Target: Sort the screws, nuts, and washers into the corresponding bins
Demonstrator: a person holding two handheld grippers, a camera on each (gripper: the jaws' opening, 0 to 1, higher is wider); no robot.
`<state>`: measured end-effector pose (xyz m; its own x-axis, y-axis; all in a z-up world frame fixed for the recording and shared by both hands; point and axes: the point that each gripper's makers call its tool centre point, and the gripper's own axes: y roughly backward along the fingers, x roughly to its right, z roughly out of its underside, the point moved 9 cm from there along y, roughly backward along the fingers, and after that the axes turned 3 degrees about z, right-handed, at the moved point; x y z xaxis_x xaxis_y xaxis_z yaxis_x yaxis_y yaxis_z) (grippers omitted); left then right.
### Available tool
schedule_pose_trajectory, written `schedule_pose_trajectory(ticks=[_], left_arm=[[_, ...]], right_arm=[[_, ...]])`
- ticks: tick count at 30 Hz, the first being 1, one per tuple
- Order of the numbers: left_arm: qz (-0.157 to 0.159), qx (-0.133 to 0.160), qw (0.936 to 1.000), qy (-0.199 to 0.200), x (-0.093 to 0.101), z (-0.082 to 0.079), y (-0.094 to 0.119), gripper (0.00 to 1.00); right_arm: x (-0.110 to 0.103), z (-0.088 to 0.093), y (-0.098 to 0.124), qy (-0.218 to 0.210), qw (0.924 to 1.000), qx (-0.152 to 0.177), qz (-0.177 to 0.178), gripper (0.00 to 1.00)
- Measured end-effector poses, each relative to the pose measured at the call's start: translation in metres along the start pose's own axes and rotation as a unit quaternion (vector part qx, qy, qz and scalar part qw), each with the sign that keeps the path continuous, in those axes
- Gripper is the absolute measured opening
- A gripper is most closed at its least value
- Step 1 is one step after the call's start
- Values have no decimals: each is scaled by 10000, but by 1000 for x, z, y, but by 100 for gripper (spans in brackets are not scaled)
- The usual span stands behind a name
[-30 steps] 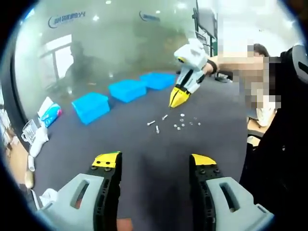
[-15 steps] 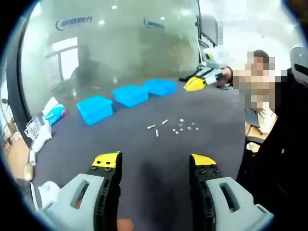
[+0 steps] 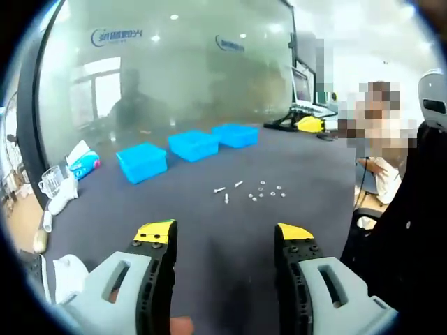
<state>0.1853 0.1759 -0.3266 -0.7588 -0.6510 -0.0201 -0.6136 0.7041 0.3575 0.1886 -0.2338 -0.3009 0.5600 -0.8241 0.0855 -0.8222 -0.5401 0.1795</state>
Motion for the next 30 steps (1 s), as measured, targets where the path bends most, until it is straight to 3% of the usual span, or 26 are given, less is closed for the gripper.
schedule_pose_trajectory(ticks=[8, 17, 30], left_arm=[[-63, 97, 9999, -11, 3, -3, 4, 54], [-131, 229, 9997, 15, 3, -5, 6, 54], [-231, 341, 9991, 136, -1, -1, 9, 54]], right_arm=[[19, -3, -1, -125, 9993, 200, 289, 1], [58, -15, -19, -381, 9960, 393, 703, 1], [126, -19, -79, -406, 9889, 215, 1410, 1]])
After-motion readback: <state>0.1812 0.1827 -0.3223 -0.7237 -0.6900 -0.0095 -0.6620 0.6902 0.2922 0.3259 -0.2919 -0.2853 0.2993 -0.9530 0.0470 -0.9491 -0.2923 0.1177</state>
